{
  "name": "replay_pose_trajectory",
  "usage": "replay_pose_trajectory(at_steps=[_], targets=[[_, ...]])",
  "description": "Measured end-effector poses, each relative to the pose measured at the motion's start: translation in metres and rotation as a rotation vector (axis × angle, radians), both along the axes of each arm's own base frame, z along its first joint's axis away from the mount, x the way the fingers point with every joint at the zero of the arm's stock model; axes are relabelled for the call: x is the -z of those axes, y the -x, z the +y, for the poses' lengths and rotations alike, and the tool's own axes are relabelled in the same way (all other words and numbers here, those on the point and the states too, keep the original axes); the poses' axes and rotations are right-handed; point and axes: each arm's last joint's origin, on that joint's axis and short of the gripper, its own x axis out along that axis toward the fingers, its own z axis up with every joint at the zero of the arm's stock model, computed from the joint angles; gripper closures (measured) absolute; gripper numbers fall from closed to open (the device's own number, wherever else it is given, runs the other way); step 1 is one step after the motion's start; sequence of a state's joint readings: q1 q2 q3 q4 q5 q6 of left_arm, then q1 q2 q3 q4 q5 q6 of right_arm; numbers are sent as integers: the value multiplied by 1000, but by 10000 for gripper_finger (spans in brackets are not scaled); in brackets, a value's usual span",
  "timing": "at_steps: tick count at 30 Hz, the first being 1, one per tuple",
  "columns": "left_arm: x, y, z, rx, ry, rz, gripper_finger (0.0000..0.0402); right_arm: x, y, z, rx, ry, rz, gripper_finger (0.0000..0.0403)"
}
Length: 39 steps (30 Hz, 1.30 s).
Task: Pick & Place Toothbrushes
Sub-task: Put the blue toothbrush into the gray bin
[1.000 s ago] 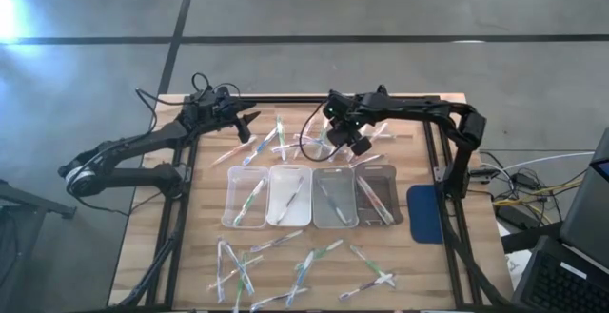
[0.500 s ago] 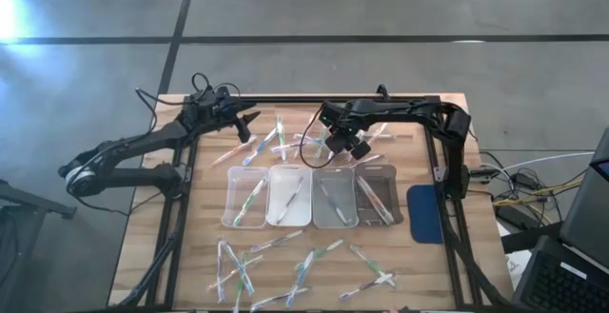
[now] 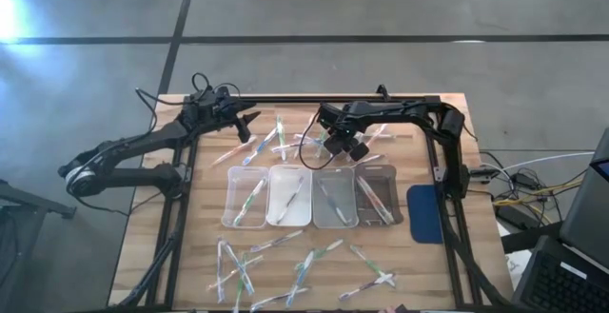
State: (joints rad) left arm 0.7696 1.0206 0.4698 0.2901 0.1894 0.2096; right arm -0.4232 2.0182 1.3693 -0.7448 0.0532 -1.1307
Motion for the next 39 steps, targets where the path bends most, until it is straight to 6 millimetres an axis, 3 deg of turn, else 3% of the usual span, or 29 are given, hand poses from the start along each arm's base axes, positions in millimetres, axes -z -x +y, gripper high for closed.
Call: replay_pose_trajectory(at_steps=[13, 20, 29, 39], targets=[[0, 0, 0, 0, 0, 0, 250, 0, 0, -1, -5, 16, 3, 379], [0, 0, 0, 0, 0, 0, 250, -9, 3, -6, 10, 209, 69, 373], [0, 0, 0, -1, 0, 0, 250, -52, 12, -2, 56, 271, -37, 383], [0, 0, 0, -1, 0, 0, 250, -106, 24, 17, 305, 252, -269, 379]])
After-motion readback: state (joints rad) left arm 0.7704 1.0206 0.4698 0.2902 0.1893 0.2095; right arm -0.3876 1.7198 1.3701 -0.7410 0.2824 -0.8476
